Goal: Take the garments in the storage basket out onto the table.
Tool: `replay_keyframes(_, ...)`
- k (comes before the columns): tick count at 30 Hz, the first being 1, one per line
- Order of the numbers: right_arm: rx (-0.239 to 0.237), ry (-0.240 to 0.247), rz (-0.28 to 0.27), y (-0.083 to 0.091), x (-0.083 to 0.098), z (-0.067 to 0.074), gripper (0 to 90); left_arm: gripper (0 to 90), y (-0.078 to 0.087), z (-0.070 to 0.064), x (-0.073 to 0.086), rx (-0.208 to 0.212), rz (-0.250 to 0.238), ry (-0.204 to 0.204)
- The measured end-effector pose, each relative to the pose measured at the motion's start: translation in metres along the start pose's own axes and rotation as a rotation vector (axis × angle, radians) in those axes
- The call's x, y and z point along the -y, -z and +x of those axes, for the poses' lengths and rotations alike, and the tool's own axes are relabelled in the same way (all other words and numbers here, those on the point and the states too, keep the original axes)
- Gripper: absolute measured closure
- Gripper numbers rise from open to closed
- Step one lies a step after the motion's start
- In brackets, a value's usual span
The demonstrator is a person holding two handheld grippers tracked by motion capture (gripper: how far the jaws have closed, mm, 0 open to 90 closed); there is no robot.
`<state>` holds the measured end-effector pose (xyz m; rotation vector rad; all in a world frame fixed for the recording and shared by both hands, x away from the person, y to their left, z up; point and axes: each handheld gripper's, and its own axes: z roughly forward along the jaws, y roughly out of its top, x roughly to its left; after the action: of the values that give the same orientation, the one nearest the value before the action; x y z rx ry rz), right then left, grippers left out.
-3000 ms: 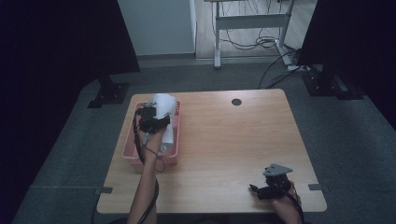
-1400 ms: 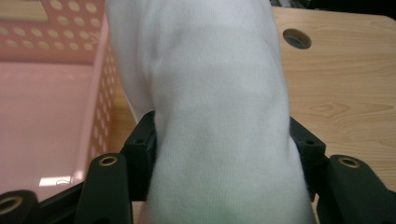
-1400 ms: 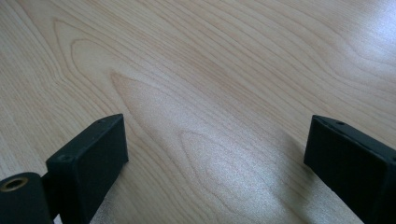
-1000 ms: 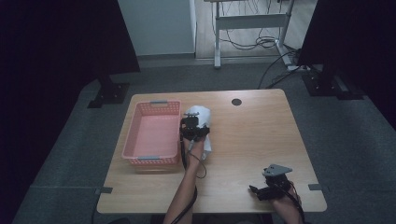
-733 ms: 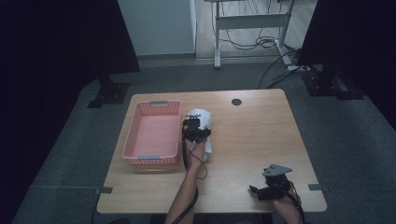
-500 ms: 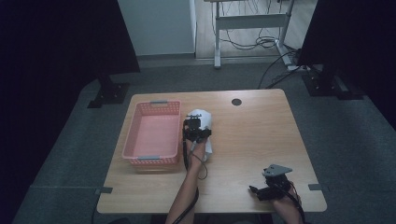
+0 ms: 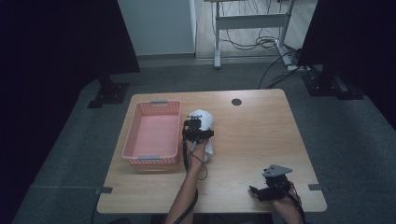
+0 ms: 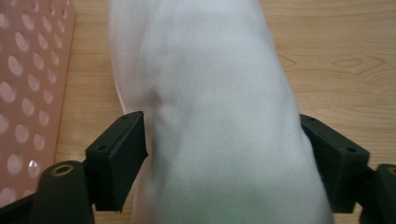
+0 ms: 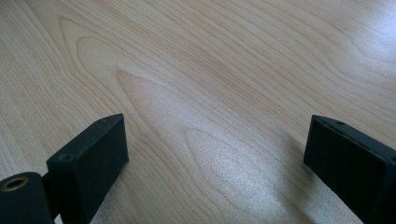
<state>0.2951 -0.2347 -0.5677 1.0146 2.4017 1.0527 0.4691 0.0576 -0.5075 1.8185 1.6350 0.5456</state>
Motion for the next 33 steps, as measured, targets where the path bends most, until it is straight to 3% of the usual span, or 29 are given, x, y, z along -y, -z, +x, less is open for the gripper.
replay_keyframes(6,-0.002,-0.005,0.001,0.000,0.000,0.000,5.6,10.7,0.005,0.001,0.000,0.000,-0.009,-0.004)
replay_keyframes(20,-0.003,-0.007,0.001,0.000,0.000,0.000,5.6,9.0,0.021,0.001,-0.006,-0.007,-0.059,-0.036)
replay_keyframes(33,-0.005,-0.006,0.002,0.000,0.000,-0.001,5.6,8.7,0.034,0.006,-0.008,0.013,-0.084,-0.037)
